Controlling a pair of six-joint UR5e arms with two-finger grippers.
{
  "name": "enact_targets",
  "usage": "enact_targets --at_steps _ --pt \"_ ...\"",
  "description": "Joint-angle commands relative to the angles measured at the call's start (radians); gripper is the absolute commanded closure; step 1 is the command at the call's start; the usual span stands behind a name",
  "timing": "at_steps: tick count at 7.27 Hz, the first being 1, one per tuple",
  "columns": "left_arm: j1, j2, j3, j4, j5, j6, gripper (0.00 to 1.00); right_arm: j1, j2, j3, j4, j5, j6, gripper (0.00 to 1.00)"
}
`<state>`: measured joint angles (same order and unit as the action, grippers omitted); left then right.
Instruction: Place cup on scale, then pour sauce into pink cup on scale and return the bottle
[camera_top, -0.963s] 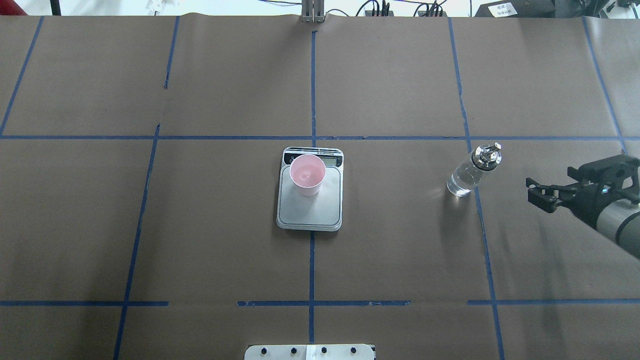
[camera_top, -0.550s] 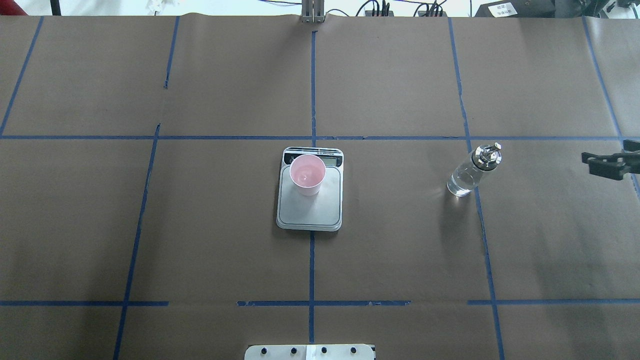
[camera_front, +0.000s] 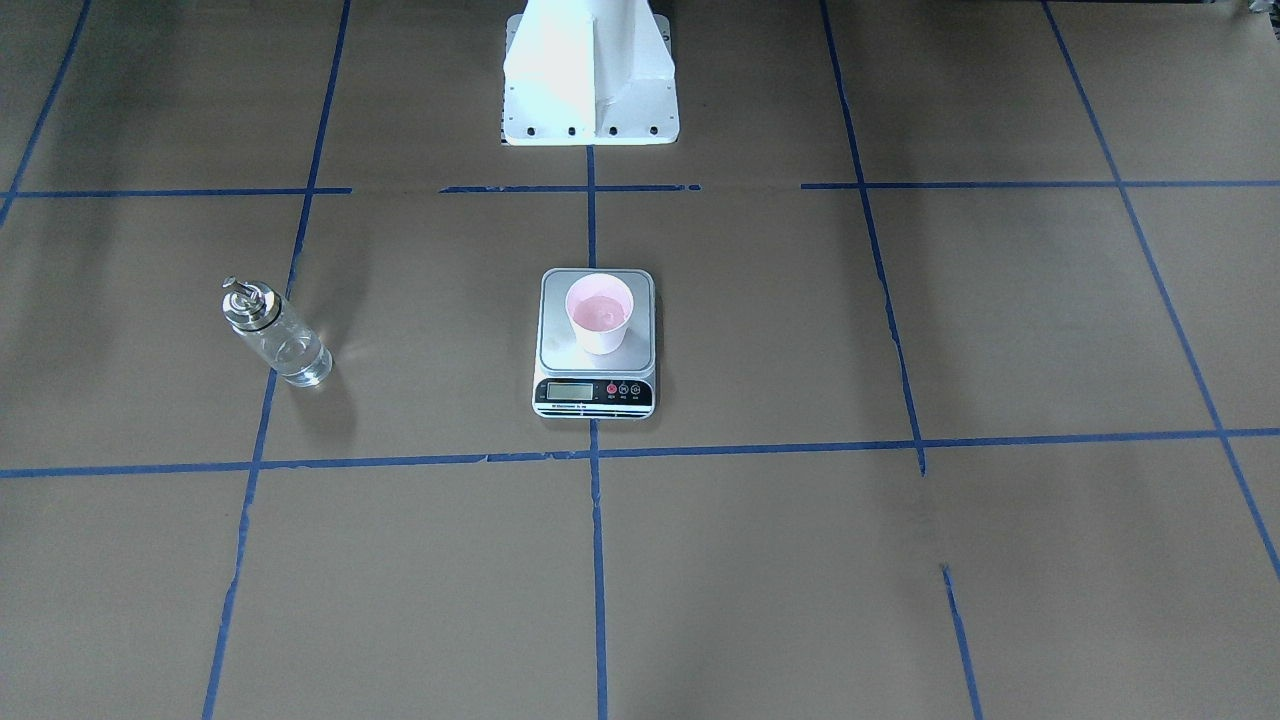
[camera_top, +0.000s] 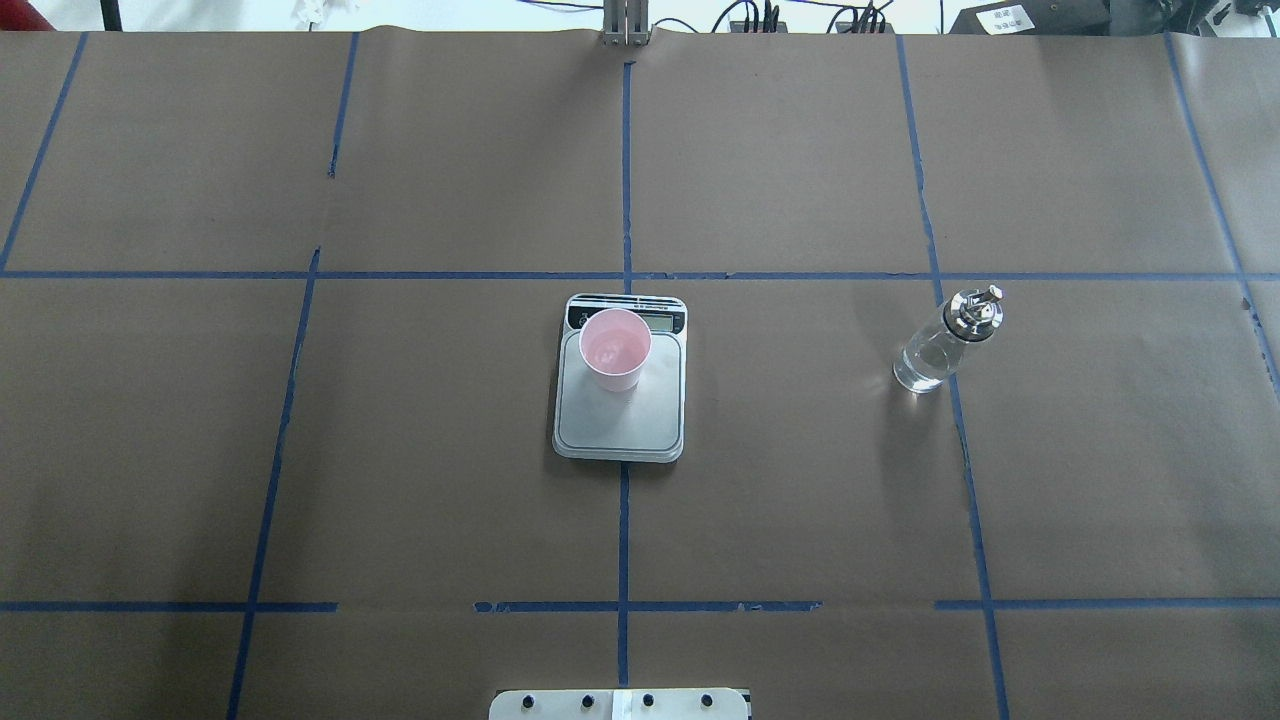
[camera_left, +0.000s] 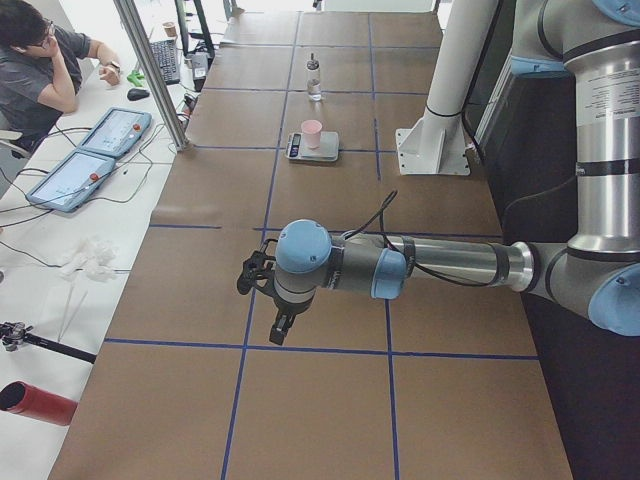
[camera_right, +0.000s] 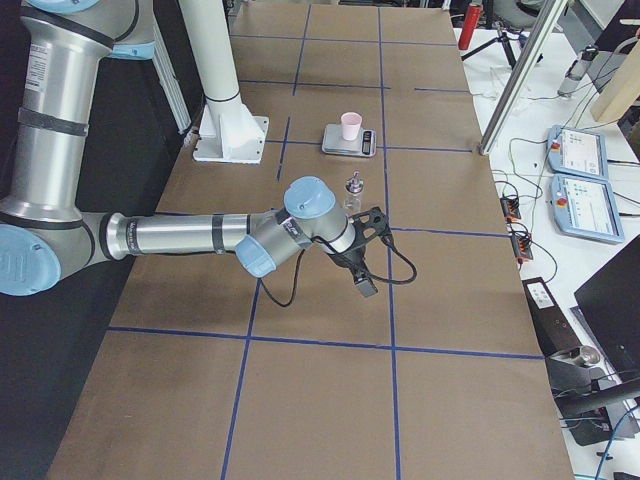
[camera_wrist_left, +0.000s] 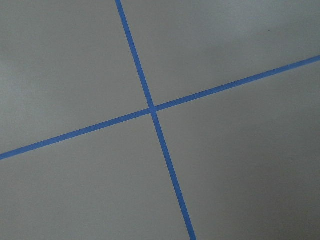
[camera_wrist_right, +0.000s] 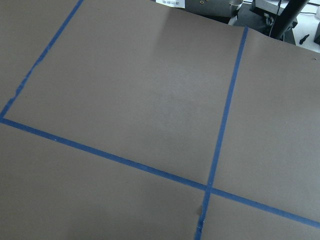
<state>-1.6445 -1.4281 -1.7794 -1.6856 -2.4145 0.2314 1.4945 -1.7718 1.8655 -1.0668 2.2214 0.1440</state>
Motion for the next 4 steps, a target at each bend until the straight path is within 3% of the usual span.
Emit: enact_targets --at_steps 1,2,4 --pt "0.0 0.0 0.0 0.0 0.0 -0.001 0.0 0.059 0.072 -0.005 -0.308 0.02 -0.212 0.0" --pt "0.0 0.0 0.001 0.0 0.0 0.0 0.0 0.059 0.031 -0.047 -0.367 0.012 -0.23 0.0" --pt "0.0 0.0 0.003 0.001 0.006 0.0 0.0 0.059 0.006 -0.136 -0.364 0.017 -0.236 0.0"
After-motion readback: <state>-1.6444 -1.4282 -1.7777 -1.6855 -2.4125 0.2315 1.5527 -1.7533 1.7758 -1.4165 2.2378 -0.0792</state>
